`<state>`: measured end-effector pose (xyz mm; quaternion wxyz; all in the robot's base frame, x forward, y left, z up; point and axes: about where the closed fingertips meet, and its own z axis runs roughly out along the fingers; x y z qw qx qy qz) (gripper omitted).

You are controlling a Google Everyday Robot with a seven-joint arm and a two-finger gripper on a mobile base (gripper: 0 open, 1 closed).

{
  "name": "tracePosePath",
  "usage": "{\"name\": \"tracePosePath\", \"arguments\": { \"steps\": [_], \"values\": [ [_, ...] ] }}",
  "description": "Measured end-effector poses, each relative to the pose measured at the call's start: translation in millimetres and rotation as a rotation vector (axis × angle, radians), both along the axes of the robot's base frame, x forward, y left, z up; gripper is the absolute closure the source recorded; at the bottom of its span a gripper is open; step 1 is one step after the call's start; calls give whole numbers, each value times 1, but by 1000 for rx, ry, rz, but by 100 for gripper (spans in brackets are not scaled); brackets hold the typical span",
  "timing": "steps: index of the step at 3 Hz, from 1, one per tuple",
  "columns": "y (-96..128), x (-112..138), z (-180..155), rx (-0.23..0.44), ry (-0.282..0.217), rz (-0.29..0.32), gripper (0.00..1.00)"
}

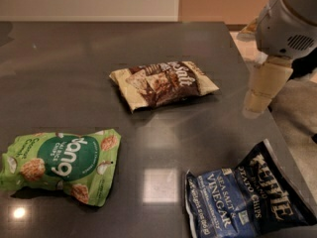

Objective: Move brown chip bag near green rice chip bag

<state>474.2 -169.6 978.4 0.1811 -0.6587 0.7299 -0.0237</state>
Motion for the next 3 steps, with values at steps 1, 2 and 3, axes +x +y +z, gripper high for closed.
{"name": "tracePosePath", "arguments": {
  "steps": [1, 2, 3],
  "values": [
    [26, 23, -10, 13, -20, 45, 0],
    [52, 55, -24, 24, -35, 79, 0],
    [77, 89, -40, 31, -31, 103, 0]
  ]
}}
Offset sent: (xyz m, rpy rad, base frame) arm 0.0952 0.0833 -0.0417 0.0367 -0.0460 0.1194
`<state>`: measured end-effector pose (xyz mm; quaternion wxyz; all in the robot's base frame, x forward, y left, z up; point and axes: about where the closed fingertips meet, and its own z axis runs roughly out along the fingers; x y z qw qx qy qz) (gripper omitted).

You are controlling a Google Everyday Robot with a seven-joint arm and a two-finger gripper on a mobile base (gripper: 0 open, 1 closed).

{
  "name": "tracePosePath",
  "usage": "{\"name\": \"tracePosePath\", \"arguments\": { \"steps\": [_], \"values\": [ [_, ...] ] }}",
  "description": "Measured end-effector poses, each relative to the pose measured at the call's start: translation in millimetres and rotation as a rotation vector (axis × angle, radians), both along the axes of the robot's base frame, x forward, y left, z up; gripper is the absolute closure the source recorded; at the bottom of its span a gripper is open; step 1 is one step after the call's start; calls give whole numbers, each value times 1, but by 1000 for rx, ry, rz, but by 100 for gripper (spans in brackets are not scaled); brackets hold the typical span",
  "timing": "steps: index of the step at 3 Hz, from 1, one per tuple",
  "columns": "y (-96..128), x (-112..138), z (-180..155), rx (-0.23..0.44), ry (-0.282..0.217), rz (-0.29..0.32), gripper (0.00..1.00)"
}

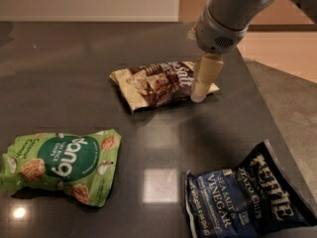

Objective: Move brown chip bag near green rice chip bag

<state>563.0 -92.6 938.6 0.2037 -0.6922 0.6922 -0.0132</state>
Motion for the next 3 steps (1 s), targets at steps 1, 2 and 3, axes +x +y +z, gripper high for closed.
{"name": "tracePosePath", "arguments": {
  "steps": [1, 2, 3],
  "values": [
    [21, 28, -15, -15, 11, 26, 0],
    [37, 52, -28, -43, 32, 38, 0],
    [42, 71, -42, -79, 58, 36, 0]
  ]
}}
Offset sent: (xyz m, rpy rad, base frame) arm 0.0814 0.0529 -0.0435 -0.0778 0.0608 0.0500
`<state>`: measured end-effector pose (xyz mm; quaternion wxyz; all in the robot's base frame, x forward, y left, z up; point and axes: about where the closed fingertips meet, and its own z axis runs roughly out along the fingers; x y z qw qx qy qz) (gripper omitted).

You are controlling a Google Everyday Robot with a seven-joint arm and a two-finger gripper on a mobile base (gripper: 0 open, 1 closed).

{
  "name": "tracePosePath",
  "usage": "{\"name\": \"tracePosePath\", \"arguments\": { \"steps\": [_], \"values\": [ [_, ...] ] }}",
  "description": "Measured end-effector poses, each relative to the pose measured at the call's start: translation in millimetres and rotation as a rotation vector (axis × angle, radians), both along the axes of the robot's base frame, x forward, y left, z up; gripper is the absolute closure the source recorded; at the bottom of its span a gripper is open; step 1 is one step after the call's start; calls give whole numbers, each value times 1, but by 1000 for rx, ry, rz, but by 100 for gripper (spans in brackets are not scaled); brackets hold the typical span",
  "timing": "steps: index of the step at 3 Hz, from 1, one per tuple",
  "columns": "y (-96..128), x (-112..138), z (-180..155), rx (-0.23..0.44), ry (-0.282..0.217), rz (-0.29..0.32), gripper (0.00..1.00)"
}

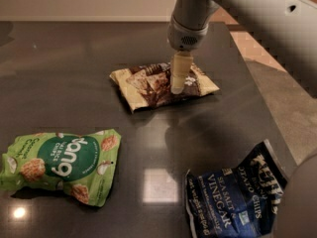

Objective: Move brown chip bag near green rice chip bag

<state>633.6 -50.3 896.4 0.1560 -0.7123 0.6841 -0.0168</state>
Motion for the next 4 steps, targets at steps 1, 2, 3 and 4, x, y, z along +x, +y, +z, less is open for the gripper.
{"name": "tracePosePath", "arguments": {
  "steps": [1, 2, 3, 4],
  "values": [
    [1, 6, -17, -35, 33, 7, 0],
    [-3, 11, -31, -66, 55, 5, 0],
    [-6, 12, -40, -87, 68, 8, 0],
    [-8, 11, -45, -103, 86, 15, 18]
  ]
}}
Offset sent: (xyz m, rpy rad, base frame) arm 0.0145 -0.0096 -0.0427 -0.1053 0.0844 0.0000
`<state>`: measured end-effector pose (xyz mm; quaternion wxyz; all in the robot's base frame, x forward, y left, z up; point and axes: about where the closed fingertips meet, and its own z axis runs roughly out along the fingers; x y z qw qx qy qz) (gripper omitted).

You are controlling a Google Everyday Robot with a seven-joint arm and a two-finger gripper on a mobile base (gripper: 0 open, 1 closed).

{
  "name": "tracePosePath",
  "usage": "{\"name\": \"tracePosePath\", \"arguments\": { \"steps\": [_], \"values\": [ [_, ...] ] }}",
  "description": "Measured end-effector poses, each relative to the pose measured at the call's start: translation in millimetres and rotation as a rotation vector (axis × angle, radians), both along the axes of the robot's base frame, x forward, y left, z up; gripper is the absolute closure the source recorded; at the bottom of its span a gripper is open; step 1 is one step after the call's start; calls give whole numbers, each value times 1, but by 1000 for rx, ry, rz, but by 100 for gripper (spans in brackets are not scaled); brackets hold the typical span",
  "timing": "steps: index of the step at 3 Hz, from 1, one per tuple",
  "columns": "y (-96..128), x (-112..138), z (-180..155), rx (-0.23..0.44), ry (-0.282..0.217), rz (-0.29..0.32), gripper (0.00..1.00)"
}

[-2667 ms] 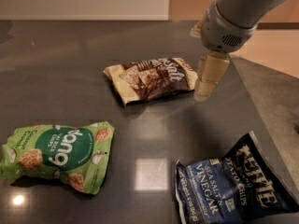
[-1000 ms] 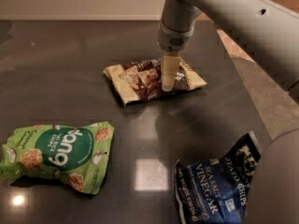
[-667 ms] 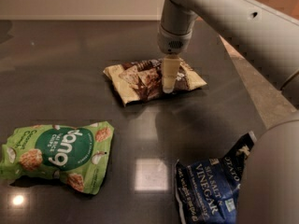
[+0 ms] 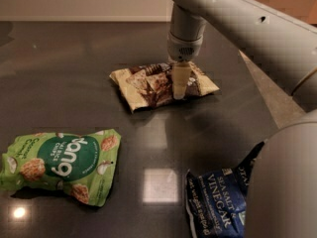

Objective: Move brown chip bag near green rice chip bag

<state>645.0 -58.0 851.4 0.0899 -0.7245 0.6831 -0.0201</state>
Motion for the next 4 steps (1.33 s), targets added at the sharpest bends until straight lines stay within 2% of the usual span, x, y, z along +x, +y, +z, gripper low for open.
{"name": "tracePosePath", "arguments": {
  "steps": [2, 3, 4],
  "values": [
    [-3, -5, 6, -1, 12, 3, 65],
    [1, -18, 26, 44, 5, 10, 87],
    [12, -44, 53, 119, 9, 50, 100]
  ]
}}
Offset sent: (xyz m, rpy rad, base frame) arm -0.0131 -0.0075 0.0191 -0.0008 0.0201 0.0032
